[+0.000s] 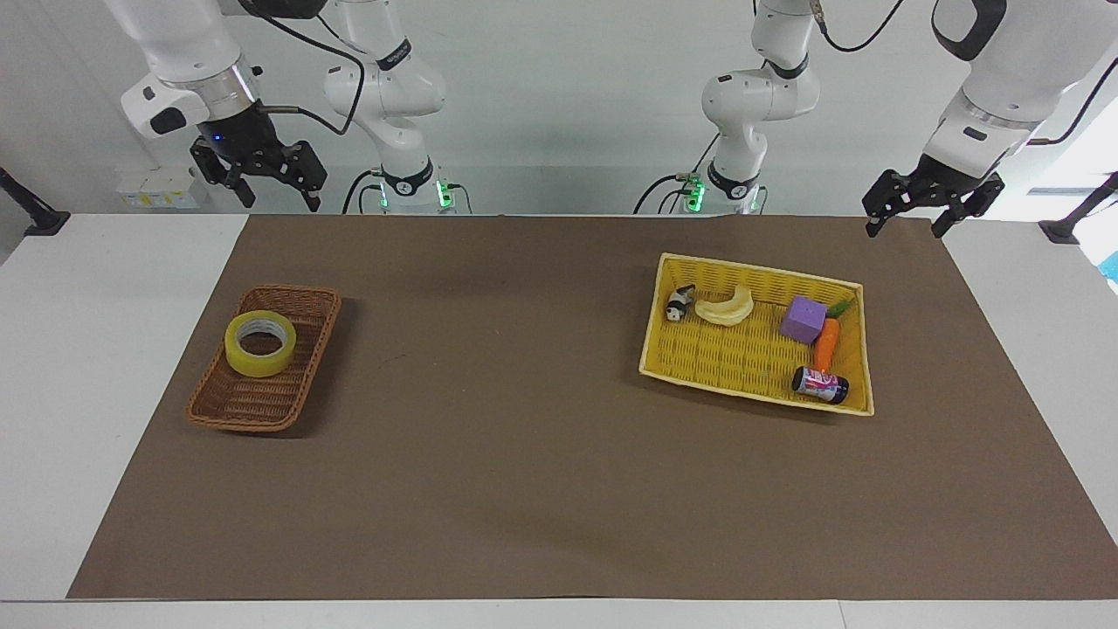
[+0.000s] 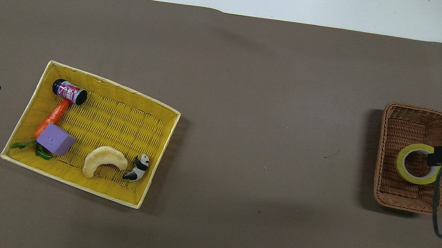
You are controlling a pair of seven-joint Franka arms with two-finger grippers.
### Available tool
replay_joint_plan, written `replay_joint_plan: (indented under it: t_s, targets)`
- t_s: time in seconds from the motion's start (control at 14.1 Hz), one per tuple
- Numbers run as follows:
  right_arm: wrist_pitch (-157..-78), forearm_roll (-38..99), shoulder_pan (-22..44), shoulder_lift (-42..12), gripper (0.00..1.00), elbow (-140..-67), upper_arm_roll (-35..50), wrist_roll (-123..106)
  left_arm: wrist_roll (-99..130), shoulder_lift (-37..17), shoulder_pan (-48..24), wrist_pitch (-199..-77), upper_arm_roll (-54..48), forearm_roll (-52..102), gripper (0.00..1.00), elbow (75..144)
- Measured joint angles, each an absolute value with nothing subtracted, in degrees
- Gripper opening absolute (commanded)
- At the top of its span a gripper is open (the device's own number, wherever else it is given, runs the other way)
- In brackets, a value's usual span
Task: Move tape to another basket
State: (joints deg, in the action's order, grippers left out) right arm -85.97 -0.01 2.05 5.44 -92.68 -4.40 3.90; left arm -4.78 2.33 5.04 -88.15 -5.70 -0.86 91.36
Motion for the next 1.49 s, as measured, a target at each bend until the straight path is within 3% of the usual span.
replay_joint_plan:
  t_s: [1.49]
  targets:
    - [-86.0, -1.0, 2.1, 4.5, 1.00, -91.7, -4.4, 2.1, -4.8, 2.3, 5.0, -88.2, -5.7, -0.9, 1.00, 91.4]
